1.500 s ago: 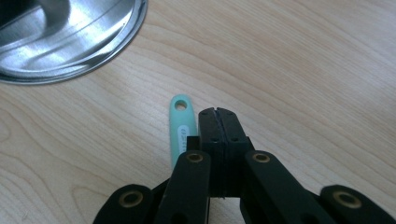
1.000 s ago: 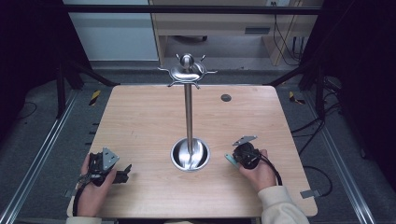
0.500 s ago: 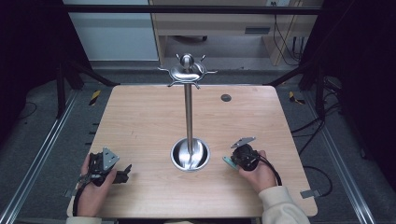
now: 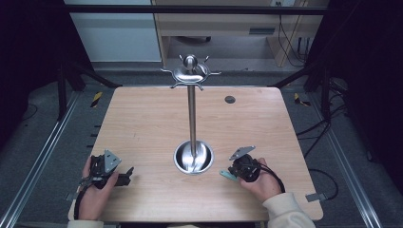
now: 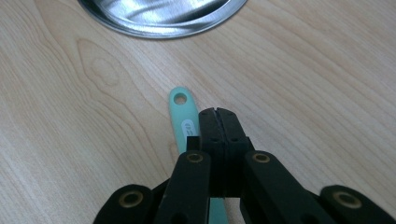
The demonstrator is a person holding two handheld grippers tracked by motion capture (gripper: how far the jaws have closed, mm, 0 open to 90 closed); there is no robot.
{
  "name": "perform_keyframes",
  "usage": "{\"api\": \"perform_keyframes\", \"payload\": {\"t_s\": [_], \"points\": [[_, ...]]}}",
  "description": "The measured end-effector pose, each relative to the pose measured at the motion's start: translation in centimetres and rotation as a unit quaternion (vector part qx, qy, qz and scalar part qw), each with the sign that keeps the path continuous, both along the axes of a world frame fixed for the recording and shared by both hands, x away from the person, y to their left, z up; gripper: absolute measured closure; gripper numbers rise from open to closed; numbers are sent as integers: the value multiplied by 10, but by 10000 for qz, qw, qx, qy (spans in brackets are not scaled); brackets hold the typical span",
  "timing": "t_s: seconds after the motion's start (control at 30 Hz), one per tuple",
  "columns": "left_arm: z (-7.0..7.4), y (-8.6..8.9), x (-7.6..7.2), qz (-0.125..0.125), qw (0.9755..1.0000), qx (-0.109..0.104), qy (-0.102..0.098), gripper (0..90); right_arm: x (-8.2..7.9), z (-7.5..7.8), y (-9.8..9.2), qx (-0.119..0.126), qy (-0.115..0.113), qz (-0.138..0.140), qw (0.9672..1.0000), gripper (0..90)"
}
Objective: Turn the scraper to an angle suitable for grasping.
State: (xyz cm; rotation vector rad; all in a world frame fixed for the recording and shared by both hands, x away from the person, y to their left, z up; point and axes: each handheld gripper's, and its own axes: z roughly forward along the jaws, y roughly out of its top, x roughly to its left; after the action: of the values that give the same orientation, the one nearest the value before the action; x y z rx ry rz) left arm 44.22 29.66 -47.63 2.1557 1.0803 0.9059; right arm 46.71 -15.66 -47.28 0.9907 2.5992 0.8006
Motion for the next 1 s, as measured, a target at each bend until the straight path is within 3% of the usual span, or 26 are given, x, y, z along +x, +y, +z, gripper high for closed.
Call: {"api": "perform_keyframes", "payload": {"t_s": [0.2,0.3,0.33,0.47,0.63,0.67,0.7,1.0], "points": [[1,2,-2,33,10000,-64,-18,31,-4,6,2,152,-13,58,9999,900],[0,3,-2,34,10000,-54,-26,31,-5,9,3,75,-12,81,9999,900],[0,3,-2,51,10000,-64,-14,31,-5,14,3,-85,12,147,9999,900],[0,4,-6,102,9999,-101,-16,31,-5,24,0,-191,90,240,9995,896],[3,4,-8,75,9999,-124,-87,31,-5,36,4,-708,214,495,9960,881],[3,4,-8,75,9999,-124,-87,31,-5,36,4,-708,214,495,9960,881],[4,4,-7,83,9998,-151,-114,31,-4,40,6,-877,304,579,9940,860],[2,4,-5,84,9999,-123,-67,30,6,41,10,-1030,607,753,9900,811]]}}
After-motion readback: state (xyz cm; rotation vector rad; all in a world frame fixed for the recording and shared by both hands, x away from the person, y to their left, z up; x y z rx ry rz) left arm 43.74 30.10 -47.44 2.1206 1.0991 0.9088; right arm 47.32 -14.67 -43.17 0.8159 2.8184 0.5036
